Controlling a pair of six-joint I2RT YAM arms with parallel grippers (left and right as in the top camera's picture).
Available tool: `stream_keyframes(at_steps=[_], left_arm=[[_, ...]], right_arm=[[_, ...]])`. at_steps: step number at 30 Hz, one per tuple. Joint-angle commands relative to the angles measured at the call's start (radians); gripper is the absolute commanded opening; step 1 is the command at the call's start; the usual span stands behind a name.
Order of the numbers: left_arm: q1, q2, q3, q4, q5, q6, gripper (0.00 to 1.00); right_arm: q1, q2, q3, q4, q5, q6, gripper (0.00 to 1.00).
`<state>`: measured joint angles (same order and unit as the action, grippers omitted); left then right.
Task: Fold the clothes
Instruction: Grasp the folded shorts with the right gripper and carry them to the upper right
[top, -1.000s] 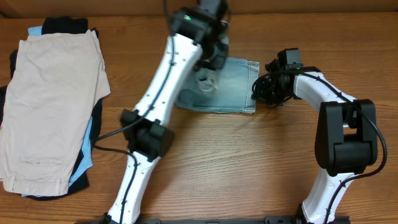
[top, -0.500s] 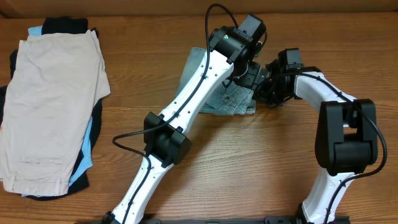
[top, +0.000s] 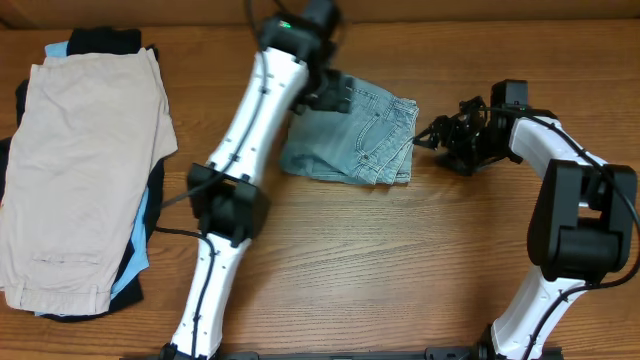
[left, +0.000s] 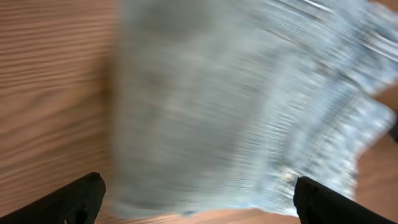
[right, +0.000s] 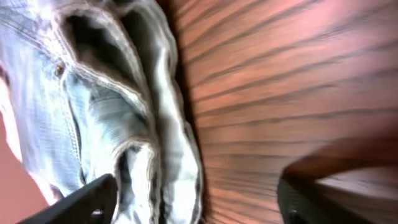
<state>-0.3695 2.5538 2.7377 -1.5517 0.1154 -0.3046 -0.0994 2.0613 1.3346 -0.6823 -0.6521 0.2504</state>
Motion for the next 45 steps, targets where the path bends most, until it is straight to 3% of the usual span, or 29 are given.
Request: stream_keyframes(at_steps=[1, 8, 12, 17, 20, 32, 45], left_arm=[[0.090, 0.012, 0.013, -0.019, -0.014, 0.013, 1.00], [0.219, 0.012, 0.013, -0.063, -0.014, 0.034, 1.00], [0.259, 0.012, 0.013, -0.079, -0.015, 0.068, 1.00], [0.272, 0.012, 0.013, -0.090, -0.023, 0.084, 1.00], [0.271, 0.012, 0.013, -0.094, -0.026, 0.103, 1.00], [0.271, 0.012, 0.013, -0.104, -0.047, 0.103, 1.00], [0.270, 0.012, 0.013, -0.100, -0.048, 0.098, 1.00]], right_arm=[[0.045, -0.015, 0.002, 0.024, -0.016, -0.023, 0.90], [0.148, 0.033, 0.002, 0.112, 0.115, 0.039, 0.91], [0.209, 0.057, 0.002, 0.164, 0.198, 0.038, 0.78], [0.255, 0.062, 0.002, 0.248, 0.215, 0.063, 0.36], [0.256, 0.062, 0.002, 0.285, 0.214, 0.142, 0.04], [0.162, 0.061, 0.002, 0.432, 0.146, 0.388, 0.04], [-0.301, 0.061, 0.002, 0.483, 0.143, 0.607, 0.04]])
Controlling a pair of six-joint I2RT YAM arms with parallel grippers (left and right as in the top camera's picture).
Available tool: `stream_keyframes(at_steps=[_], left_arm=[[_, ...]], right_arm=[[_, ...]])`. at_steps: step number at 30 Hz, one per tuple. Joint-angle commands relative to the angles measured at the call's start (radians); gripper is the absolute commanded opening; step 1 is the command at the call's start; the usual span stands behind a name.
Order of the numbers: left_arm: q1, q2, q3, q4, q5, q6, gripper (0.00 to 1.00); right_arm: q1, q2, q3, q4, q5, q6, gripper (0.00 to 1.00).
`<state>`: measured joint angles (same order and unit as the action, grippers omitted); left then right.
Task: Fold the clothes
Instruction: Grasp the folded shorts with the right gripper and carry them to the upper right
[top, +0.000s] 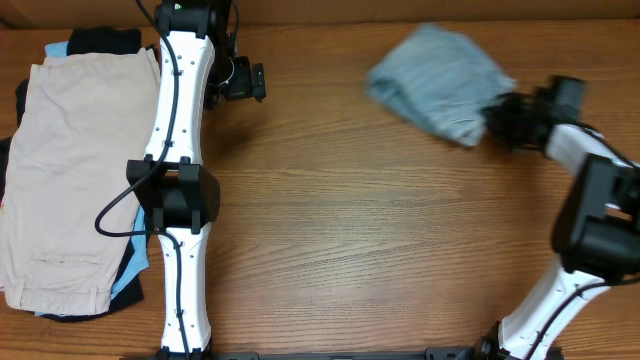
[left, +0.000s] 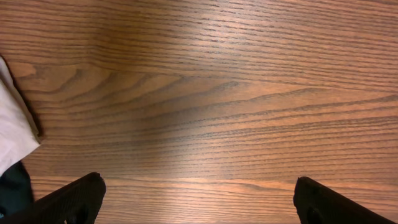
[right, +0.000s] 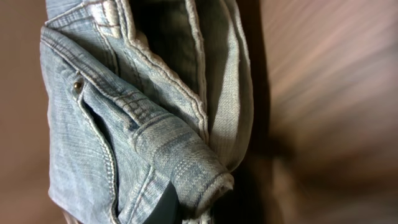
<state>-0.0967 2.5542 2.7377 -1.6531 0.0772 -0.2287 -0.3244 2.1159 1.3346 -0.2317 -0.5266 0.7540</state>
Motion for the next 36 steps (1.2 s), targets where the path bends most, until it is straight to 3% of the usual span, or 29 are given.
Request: stream_keyframes(at_steps=[1, 4, 18, 27, 36], left_arm=[[-0.003, 0.011, 0.013, 0.002, -0.010, 0.022, 1.00], [-0.003, 0.011, 0.013, 0.004, -0.010, 0.022, 1.00], [-0.003, 0.011, 0.013, 0.008, -0.010, 0.019, 1.00], [-0.003, 0.011, 0.013, 0.011, -0.010, 0.019, 1.00], [-0.003, 0.011, 0.013, 0.008, -0.010, 0.019, 1.00]], right_arm=[[-0.092, 0.007, 0.002, 0.044, 0.031, 0.129, 0.04], [-0.109, 0.007, 0.002, 0.078, 0.124, 0.231, 0.04], [0.097, 0.007, 0.002, 0.187, 0.483, 0.295, 0.04], [0.075, -0.018, 0.002, 0.230, 0.434, 0.294, 0.04], [-0.035, -0.026, 0.002, 0.203, 0.427, 0.295, 0.04]])
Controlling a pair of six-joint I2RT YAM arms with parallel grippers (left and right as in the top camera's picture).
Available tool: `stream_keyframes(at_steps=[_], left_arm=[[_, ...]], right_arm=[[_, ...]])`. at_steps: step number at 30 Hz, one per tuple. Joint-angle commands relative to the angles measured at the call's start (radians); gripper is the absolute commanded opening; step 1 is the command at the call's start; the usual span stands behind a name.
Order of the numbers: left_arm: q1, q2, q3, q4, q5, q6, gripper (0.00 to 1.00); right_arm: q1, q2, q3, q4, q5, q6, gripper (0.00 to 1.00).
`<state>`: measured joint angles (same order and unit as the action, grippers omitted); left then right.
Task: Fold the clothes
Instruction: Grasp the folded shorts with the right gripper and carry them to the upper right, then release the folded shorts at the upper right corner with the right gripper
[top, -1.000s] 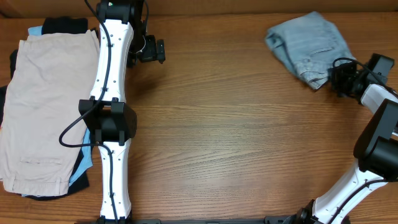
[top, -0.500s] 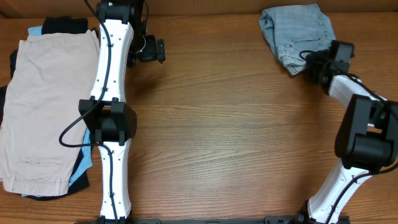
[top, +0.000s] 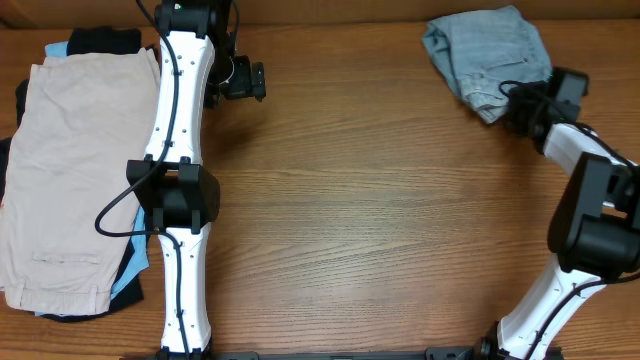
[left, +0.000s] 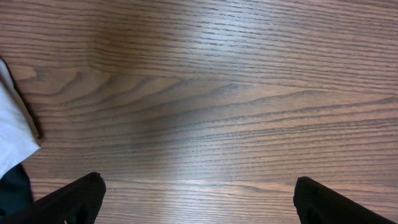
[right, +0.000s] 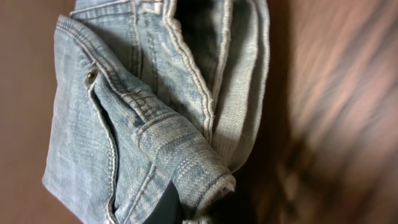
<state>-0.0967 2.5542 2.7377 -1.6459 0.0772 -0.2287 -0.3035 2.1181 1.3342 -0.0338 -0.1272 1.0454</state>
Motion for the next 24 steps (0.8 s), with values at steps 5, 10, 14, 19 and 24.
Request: stream_keyframes(at_steps=[5, 10, 14, 19, 24], left_arm=[[-0.003, 0.011, 0.013, 0.000, -0.010, 0.012, 1.00], [-0.004, 0.012, 0.013, 0.003, -0.010, 0.003, 1.00], [-0.004, 0.012, 0.013, 0.005, -0.010, 0.004, 1.00], [-0.004, 0.012, 0.013, 0.004, -0.010, 0.004, 1.00], [-0.004, 0.011, 0.013, 0.005, -0.010, 0.004, 1.00]], right_arm=[[-0.127, -0.029, 0.002, -0.015, -0.003, 0.007, 0.04], [-0.138, -0.028, 0.002, -0.011, -0.013, 0.006, 0.04], [-0.101, -0.028, 0.002, 0.021, -0.024, -0.035, 0.04], [-0.039, -0.028, 0.002, 0.032, -0.024, -0.091, 0.04], [0.003, -0.028, 0.002, 0.017, -0.023, -0.136, 0.04]])
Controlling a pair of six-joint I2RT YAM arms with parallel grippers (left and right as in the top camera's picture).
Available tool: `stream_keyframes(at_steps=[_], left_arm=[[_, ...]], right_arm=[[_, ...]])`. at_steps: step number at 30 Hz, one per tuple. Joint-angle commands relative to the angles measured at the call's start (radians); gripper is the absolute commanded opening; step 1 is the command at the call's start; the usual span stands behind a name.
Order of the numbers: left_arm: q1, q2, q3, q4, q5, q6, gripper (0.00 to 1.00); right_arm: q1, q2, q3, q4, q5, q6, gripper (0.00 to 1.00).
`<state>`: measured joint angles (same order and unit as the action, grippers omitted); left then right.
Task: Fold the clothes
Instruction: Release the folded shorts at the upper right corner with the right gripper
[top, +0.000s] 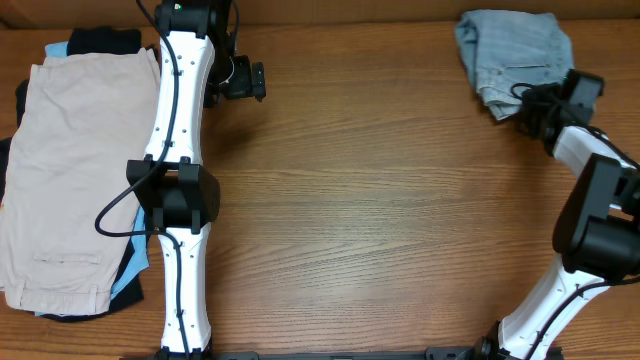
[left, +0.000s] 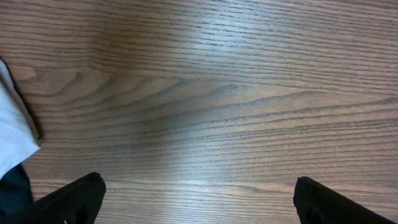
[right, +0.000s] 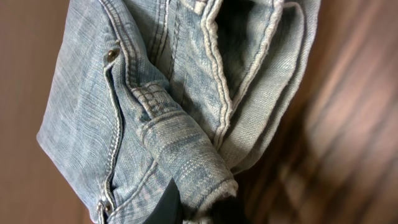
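Note:
Folded light-blue jeans lie bunched at the table's far right corner. My right gripper is shut on their near edge. The right wrist view shows the denim hanging ahead, its thick hem pinched in the right gripper. At the back left, my left gripper is open over bare wood, away from any garment. In its own view the left gripper shows both fingers wide apart.
A pile of clothes sits at the left edge, beige trousers on top of dark and light-blue garments. A white corner of that pile shows in the left wrist view. The table's back edge runs just behind the jeans.
My right gripper and the jeans it holds have shifted a little further right along the back edge. The left arm has not moved.
The jeans lay at the middle back, my left gripper over them and my right gripper open at their right edge. Then the left gripper was back beside the pile, and the right was shut on the jeans further right. Now they are at the far right corner.

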<state>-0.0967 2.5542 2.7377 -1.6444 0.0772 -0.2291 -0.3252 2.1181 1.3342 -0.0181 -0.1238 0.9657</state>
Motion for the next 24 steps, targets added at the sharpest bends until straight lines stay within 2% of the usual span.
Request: stream_keyframes(at_steps=[1, 6, 10, 11, 12, 13, 14, 17, 24], left_arm=[[-0.004, 0.012, 0.013, 0.003, -0.010, 0.004, 1.00], [-0.004, 0.012, 0.013, 0.006, -0.010, 0.005, 1.00], [-0.004, 0.012, 0.013, 0.011, -0.010, 0.005, 1.00], [-0.004, 0.012, 0.013, 0.011, -0.010, 0.005, 1.00], [-0.004, 0.012, 0.013, 0.011, -0.010, 0.005, 1.00], [-0.004, 0.012, 0.013, 0.010, -0.010, 0.005, 1.00], [-0.004, 0.012, 0.013, 0.008, -0.011, 0.005, 1.00], [-0.004, 0.009, 0.016, 0.002, -0.042, 0.003, 1.00], [-0.006, -0.072, 0.077, -0.045, -0.076, -0.004, 1.00]], right_arm=[[0.029, -0.028, 0.002, -0.011, -0.027, -0.058, 0.04], [0.031, -0.028, 0.002, -0.090, -0.027, -0.058, 0.04], [0.032, -0.028, 0.002, -0.087, -0.027, -0.080, 0.06], [0.032, -0.028, 0.002, -0.079, -0.028, -0.081, 0.15], [0.032, -0.029, 0.002, -0.070, -0.033, -0.086, 0.31], [0.031, -0.035, 0.002, -0.061, -0.046, -0.093, 0.53], [0.026, -0.046, 0.002, -0.056, -0.063, -0.101, 0.72], [0.008, -0.111, 0.002, -0.056, -0.090, -0.121, 0.99], [-0.014, -0.414, 0.002, -0.180, -0.143, -0.339, 1.00]])
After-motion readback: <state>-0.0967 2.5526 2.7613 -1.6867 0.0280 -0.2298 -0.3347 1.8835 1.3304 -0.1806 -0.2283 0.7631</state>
